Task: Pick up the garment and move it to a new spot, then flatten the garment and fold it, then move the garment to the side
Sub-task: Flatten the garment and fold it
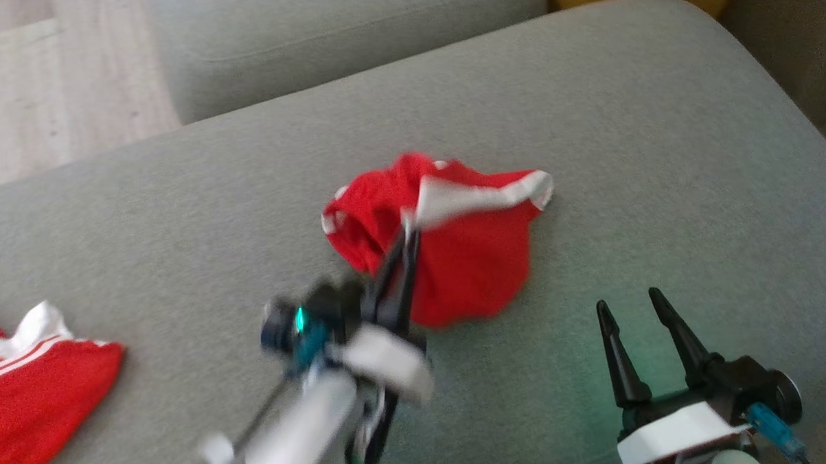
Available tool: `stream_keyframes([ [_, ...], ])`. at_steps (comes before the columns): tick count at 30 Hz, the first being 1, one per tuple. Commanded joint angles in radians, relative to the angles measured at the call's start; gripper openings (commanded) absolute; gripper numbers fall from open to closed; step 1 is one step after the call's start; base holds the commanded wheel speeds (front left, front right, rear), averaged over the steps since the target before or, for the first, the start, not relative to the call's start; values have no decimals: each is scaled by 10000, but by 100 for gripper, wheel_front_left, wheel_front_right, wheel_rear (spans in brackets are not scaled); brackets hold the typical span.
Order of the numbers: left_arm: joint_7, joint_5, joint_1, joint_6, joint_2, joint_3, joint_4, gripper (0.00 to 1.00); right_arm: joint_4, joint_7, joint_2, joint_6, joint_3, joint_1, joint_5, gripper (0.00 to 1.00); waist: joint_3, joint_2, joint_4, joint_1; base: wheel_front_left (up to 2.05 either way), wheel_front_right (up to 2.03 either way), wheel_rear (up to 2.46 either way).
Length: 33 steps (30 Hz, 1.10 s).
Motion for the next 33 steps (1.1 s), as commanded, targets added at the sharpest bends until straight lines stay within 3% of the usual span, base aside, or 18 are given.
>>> stream_keyframes([
  [1,47,-32,163,26,297,170,-211,0,-278,-63,-51,-7,216,-31,-35,100,-99,0,290,2,0,0,0],
  [5,172,34,662,-133,423,-229,65,0,-200,-63,-51,-7,328,-28,-55,100,-104,0,530,2,0,0,0],
  [6,179,-9,783,-201,393,-308,160,23,-180,-63,-51,-7,376,-44,-72,100,-123,0,589,2,0,0,0],
  [7,178,-24,869,-227,359,-376,244,74,-167,-63,-51,-7,396,-55,-82,100,-145,0,645,2,0,0,0],
  [8,170,-19,929,-204,326,-420,304,100,-161,-63,-51,-7,404,-60,-93,100,-165,0,702,2,0,0,0],
  [18,-7,516,1270,516,635,-449,199,100,-67,-63,-51,-7,581,-5,-102,100,-242,0,930,2,0,0,0],
  [28,71,351,878,305,426,-305,690,100,-42,-63,-51,-7,645,-129,-114,100,-195,0,763,2,0,0,0],
  [31,41,346,732,277,343,-289,977,94,-41,-63,-51,-7,656,-152,-114,100,-167,0,670,2,0,0,0],
  [32,26,347,699,281,318,-271,1050,85,-41,-63,-51,-7,650,-159,-116,100,-161,0,645,2,0,0,0],
  [33,11,347,667,281,292,-249,1106,64,-42,-63,-51,-7,644,-165,-116,100,-148,0,627,2,0,0,0],
])
